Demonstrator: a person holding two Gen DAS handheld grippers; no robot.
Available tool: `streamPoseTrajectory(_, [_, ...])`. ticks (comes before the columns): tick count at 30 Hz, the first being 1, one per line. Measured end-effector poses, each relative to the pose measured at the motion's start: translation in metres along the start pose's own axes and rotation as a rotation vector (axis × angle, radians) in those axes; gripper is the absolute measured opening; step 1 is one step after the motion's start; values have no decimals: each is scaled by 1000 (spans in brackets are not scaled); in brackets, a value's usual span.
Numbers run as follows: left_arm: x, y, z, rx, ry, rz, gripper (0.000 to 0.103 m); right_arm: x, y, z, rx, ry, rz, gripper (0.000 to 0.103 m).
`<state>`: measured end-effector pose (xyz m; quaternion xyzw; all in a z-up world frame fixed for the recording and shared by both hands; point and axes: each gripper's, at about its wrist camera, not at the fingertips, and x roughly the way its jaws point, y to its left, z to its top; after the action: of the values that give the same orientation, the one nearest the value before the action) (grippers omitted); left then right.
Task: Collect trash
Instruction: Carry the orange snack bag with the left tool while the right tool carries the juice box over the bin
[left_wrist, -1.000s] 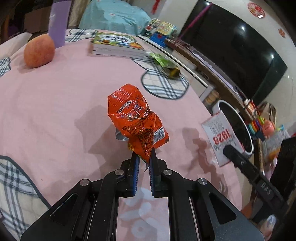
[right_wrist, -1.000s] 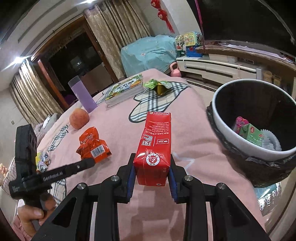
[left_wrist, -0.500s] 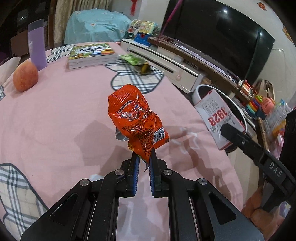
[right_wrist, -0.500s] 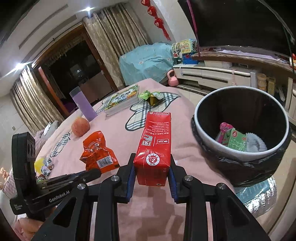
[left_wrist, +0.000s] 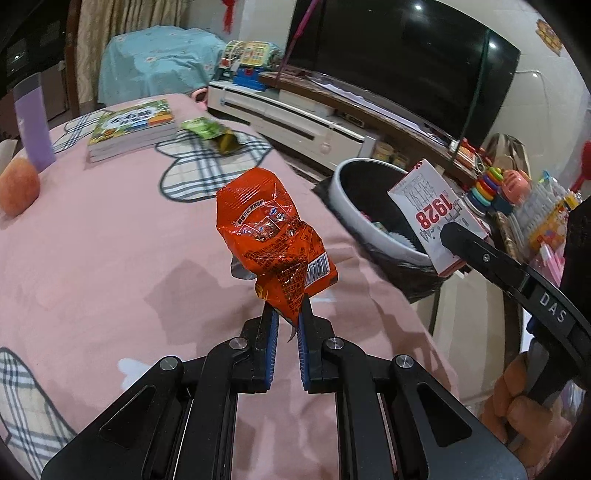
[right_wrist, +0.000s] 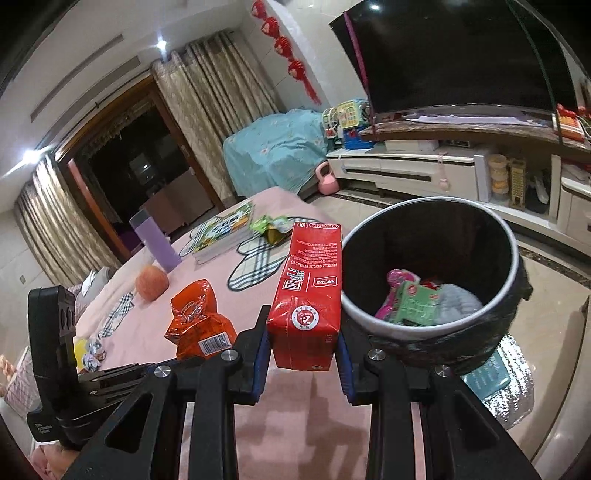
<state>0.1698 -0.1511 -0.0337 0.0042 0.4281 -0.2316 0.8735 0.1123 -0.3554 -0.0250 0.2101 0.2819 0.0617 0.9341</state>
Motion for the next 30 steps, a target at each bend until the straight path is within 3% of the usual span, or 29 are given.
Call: streamPoseTrajectory(30, [33,-86,47,160,25,-116,9,-20,-65,32,27,-25,-103,31])
